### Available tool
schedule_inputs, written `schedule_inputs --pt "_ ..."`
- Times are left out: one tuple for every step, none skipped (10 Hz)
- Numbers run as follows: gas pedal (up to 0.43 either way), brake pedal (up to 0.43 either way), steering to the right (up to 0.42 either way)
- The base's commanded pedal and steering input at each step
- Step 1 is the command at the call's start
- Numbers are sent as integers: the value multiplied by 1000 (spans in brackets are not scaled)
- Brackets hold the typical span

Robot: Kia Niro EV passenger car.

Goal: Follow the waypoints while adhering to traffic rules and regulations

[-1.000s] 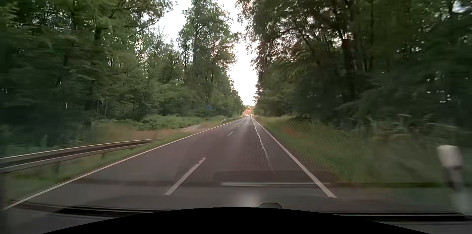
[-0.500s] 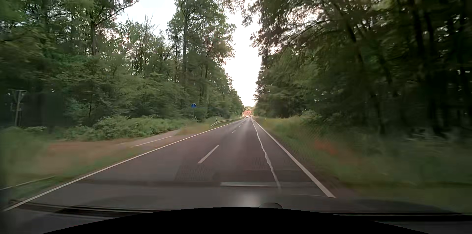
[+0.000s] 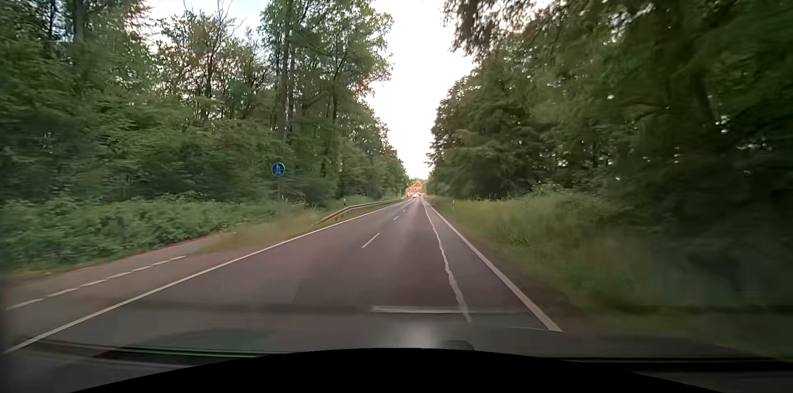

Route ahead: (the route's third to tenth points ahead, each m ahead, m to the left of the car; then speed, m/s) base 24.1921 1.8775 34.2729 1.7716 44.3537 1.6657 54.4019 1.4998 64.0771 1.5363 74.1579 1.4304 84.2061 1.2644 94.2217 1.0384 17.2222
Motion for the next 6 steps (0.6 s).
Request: schedule_inputs --pt "0 0 -5" --pt "8 0 -5" --pt "20 0 -5" --pt "20 0 -5" --pt "20 0 -5" --pt "28 0 -5"
